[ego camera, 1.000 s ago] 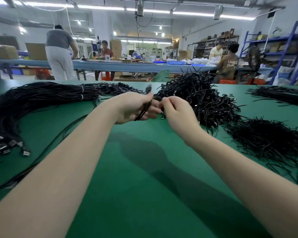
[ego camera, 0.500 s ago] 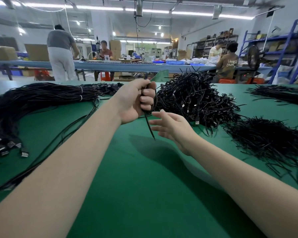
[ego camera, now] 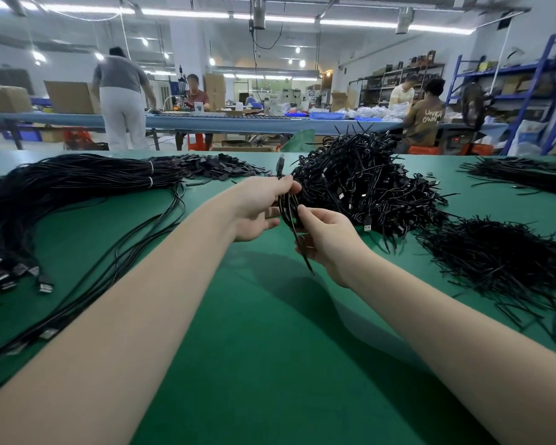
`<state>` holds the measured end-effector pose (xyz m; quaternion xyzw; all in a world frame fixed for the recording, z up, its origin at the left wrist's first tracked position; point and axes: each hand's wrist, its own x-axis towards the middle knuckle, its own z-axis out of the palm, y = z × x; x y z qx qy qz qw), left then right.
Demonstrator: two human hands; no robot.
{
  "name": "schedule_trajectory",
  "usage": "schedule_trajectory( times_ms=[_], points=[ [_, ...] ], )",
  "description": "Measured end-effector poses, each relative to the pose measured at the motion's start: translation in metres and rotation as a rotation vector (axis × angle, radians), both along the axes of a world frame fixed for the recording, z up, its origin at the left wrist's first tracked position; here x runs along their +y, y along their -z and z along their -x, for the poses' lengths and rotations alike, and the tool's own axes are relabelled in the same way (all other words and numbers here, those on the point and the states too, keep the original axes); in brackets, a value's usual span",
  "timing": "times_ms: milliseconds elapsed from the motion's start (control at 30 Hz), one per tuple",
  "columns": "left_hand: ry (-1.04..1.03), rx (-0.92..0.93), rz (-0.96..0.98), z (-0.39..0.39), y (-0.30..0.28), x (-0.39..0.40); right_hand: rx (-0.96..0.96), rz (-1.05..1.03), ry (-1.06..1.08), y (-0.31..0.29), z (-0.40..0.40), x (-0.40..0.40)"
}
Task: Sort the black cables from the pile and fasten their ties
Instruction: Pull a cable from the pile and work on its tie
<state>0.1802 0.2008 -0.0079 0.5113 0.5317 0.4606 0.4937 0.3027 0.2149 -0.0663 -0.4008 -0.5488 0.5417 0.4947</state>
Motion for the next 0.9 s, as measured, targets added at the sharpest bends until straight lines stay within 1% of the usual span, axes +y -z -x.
schedule_trajectory(
  times_ms=[100,167,267,367,533,633,700,767,833,900],
  points=[
    [0.048,-0.186,0.007,0.001,0.002,0.002,0.032,-0.002,-0.101,-0.003,0.000,-0.001],
    [0.066,-0.224,-0.013,0.001,0.002,0.003,0.022,-0.022,-0.183,-0.005,-0.001,-0.002],
    [0.072,-0.141,-0.026,0.000,0.005,0.003,-0.070,-0.120,-0.214,-0.002,0.001,-0.006],
    [0.039,-0.045,-0.081,-0.006,0.010,0.005,-0.188,-0.197,-0.122,0.000,0.005,-0.008],
    [-0.060,0.090,-0.221,-0.020,0.023,0.009,-0.566,-0.377,0.085,0.002,0.007,-0.004],
    [-0.130,0.099,-0.254,-0.032,0.034,0.010,-0.695,-0.416,0.119,0.008,0.005,-0.001],
    [-0.174,0.060,-0.254,-0.037,0.040,0.010,-0.670,-0.399,0.108,0.011,0.005,0.001],
    [-0.192,0.020,-0.242,-0.038,0.041,0.010,-0.570,-0.338,0.082,0.011,0.006,0.002],
    [-0.155,0.000,-0.223,-0.034,0.040,0.010,-0.520,-0.302,0.062,0.010,0.007,0.002],
    [-0.094,-0.030,-0.197,-0.030,0.038,0.009,-0.549,-0.324,0.076,0.010,0.007,0.001]
  ],
)
